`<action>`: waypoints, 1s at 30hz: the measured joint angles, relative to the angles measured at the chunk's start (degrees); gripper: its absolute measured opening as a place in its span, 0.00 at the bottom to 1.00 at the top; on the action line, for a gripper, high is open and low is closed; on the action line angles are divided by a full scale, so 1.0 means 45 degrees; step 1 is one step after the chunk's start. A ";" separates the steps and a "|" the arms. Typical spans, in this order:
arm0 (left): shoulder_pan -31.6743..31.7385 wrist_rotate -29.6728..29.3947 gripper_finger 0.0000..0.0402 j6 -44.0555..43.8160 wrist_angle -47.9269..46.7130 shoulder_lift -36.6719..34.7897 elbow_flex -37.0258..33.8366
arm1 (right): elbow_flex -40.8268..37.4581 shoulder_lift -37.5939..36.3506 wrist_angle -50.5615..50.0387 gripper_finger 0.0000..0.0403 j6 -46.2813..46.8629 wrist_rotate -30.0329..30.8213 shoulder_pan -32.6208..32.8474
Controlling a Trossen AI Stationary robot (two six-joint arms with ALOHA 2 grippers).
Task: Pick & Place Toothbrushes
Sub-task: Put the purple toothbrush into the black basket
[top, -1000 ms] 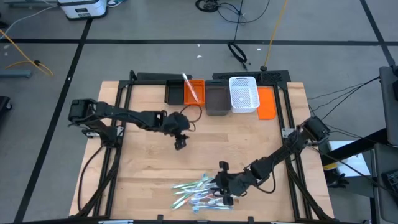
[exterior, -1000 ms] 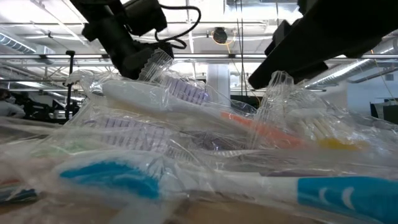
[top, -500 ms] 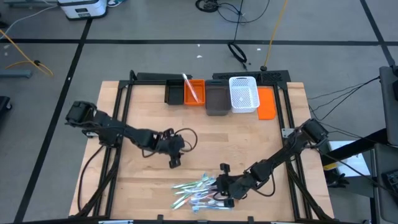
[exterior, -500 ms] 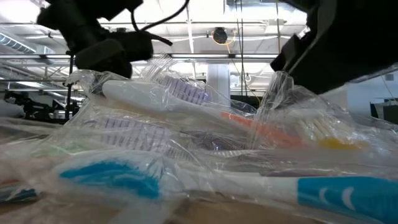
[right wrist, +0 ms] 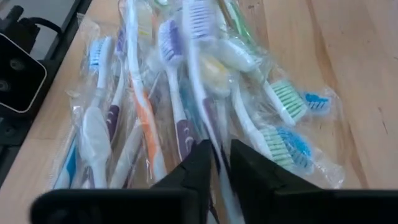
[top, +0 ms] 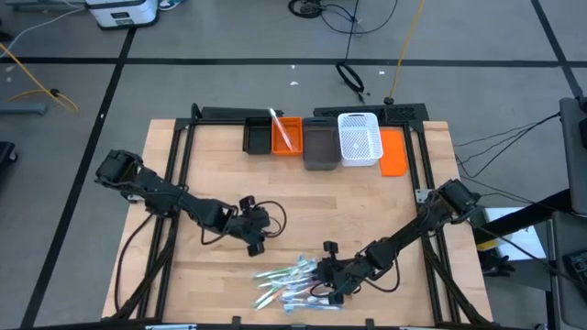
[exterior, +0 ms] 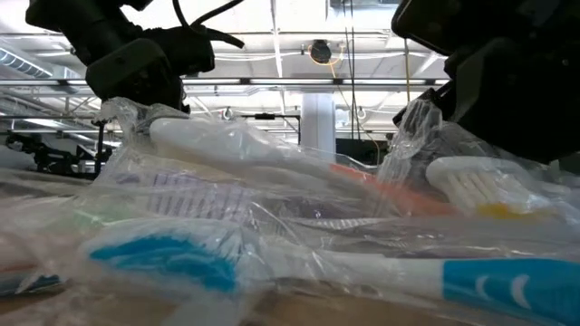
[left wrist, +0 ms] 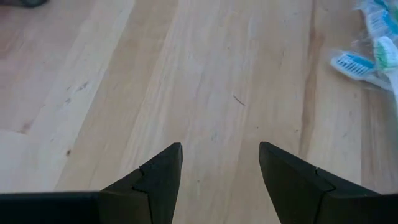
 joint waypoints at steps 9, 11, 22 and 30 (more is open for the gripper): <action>0.0010 -0.0008 0.53 0.0005 0.0076 0.0000 -0.0005 | -0.0004 -0.0157 -0.0032 0.03 -0.0197 0.0021 -0.0024; 0.0010 -0.0008 0.53 0.0005 0.0224 0.0000 -0.0005 | -0.0005 -0.0352 -0.0026 0.02 -0.0307 0.0102 -0.0034; 0.0010 -0.0008 0.53 0.0132 0.0502 0.0005 -0.0005 | -0.0008 -0.1887 -0.0811 0.01 -0.0859 0.1821 -0.0034; 0.0010 -0.0126 0.53 0.0268 0.0751 0.0005 -0.0005 | -0.0010 -0.3022 -0.0890 0.01 -0.1699 0.3867 -0.0066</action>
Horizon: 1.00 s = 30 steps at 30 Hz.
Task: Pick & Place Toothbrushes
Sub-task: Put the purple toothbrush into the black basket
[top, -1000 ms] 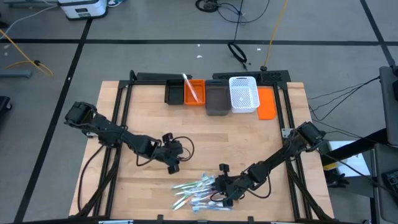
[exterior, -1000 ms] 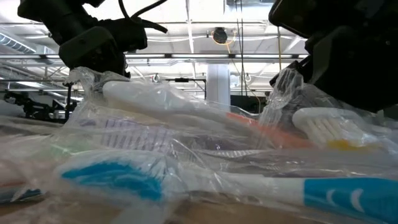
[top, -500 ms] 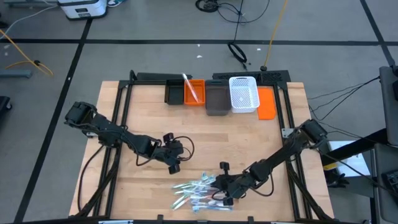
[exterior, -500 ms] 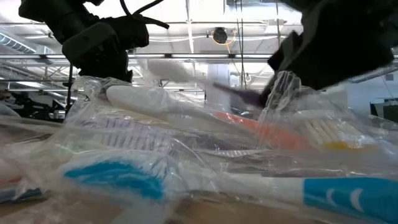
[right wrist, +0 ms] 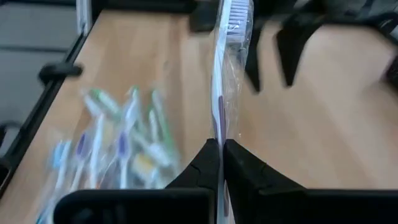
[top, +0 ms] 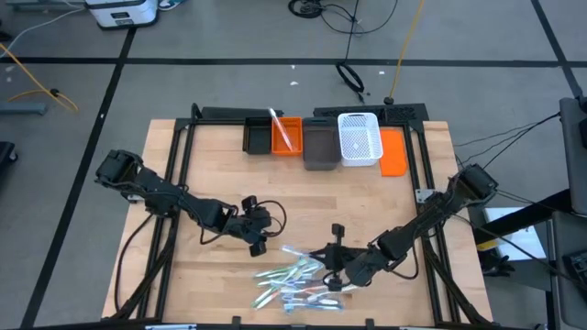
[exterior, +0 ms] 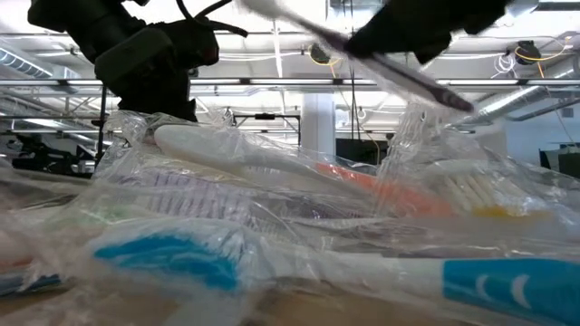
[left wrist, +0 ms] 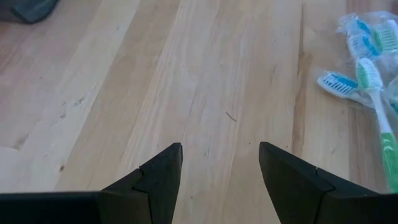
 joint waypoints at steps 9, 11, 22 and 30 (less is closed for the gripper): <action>0.0010 -0.0115 0.53 0.0614 0.1395 0.0000 0.0000 | 0.0005 -0.1300 0.0017 0.01 -0.0850 0.2603 -0.0026; 0.0010 -0.0115 0.53 0.0849 0.1817 0.0000 0.0000 | 0.0005 -0.1466 0.0214 0.01 -0.1165 0.3121 -0.0041; 0.0010 -0.0116 0.53 0.2734 0.5511 0.0000 0.0000 | 0.0005 -0.1587 0.3747 0.01 -0.4920 0.3829 -0.0519; 0.0010 -0.0112 0.53 0.4354 0.8622 0.0000 0.0000 | 0.0005 -0.1577 0.5871 0.01 -0.7087 0.3800 -0.0604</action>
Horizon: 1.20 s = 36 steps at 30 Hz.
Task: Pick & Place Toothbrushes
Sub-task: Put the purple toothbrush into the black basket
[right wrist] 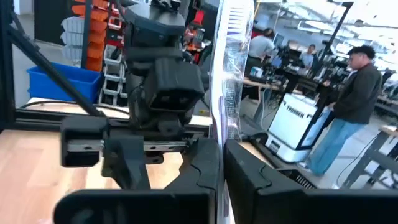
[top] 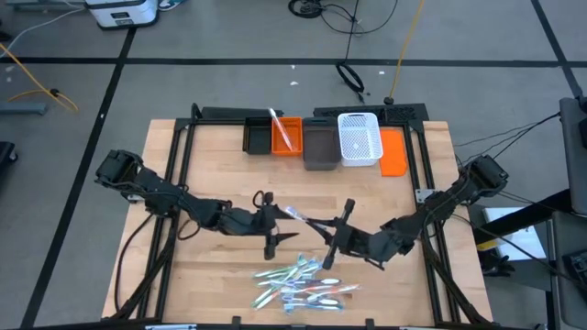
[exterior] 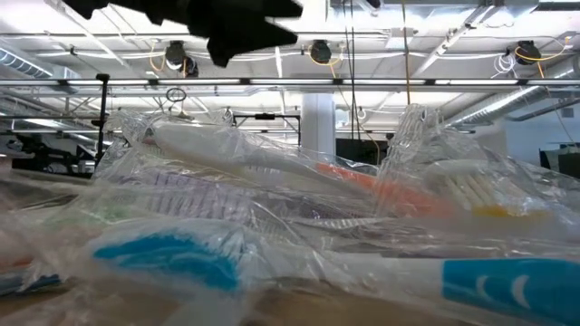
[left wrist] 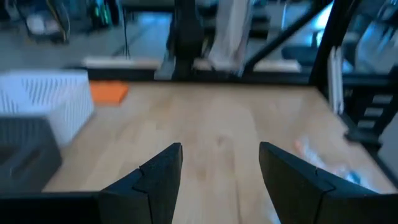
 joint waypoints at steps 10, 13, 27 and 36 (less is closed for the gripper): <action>-0.0049 0.0283 0.53 0.1780 0.2941 -0.0185 0.0002 | 0.0000 -0.0003 0.0114 0.01 -0.0244 -0.0029 0.0005; -0.0055 0.0559 0.53 0.2086 0.3420 -0.0344 0.0008 | 0.0000 0.0000 0.0090 0.01 -0.0244 -0.0029 0.0005; 0.0399 0.1167 0.53 0.2391 0.4908 -0.0828 0.0010 | -0.0005 0.0000 0.0023 0.01 -0.0111 -0.0493 0.0005; 0.1034 0.2781 0.51 0.1323 0.5073 -0.0845 0.0015 | -0.0005 0.0000 -0.0254 0.01 0.0227 -0.0680 -0.0097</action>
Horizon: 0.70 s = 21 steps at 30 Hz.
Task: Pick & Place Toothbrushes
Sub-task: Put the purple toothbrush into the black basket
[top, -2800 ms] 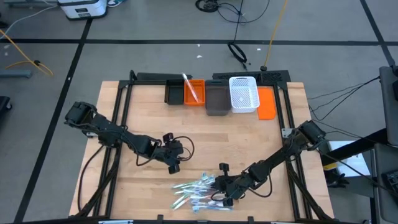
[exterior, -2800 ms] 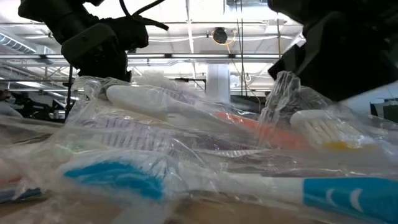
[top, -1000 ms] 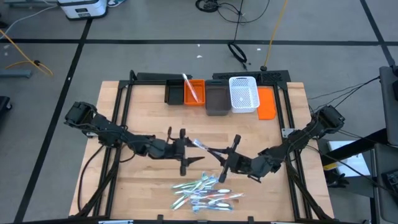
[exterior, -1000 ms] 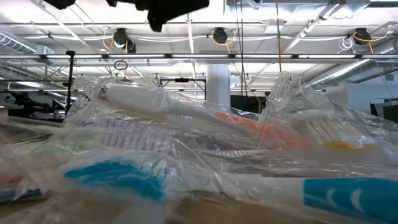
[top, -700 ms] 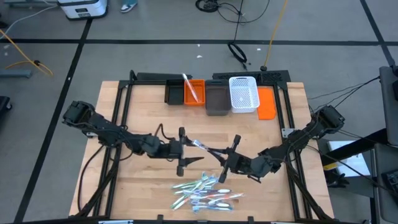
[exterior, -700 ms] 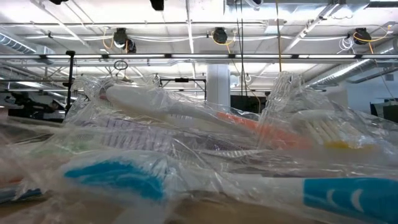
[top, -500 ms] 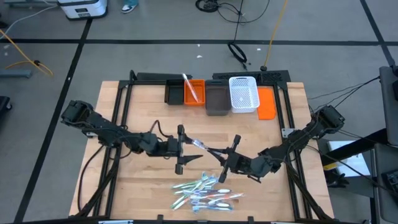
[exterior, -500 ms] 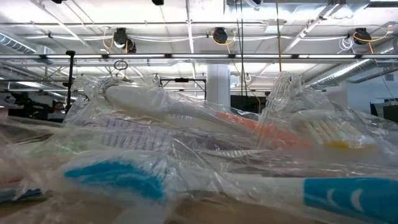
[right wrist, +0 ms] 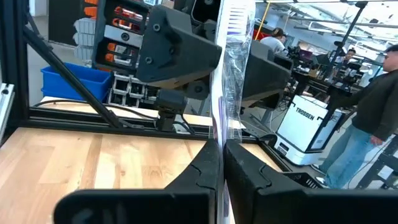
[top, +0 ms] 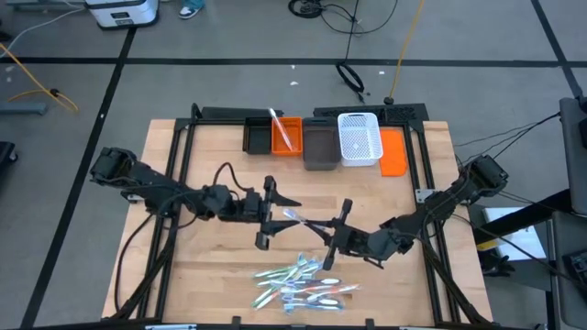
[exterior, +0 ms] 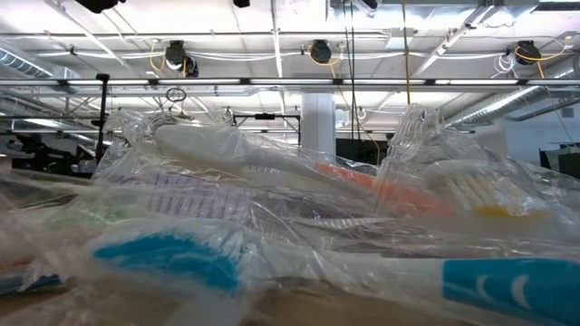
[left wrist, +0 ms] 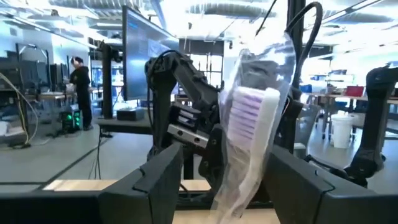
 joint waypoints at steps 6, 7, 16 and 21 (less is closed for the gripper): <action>0.0049 0.0680 0.27 0.0031 -0.0010 0.0005 0.0000 | 0.0000 0.0000 -0.0002 0.01 -0.0010 0.0000 0.0005; 0.0049 0.0816 0.21 0.0034 -0.0007 0.0000 0.0000 | 0.0000 0.0000 -0.0004 0.01 -0.0015 0.0000 0.0005; 0.0049 0.1194 0.01 0.0155 -0.0147 0.0001 0.0000 | 0.0000 0.0000 -0.0117 0.03 -0.0020 0.0021 0.0015; 0.0187 0.1249 0.01 0.0027 -0.0530 0.0005 0.0000 | -0.0005 0.0005 -0.0472 0.12 0.0002 0.0015 0.0010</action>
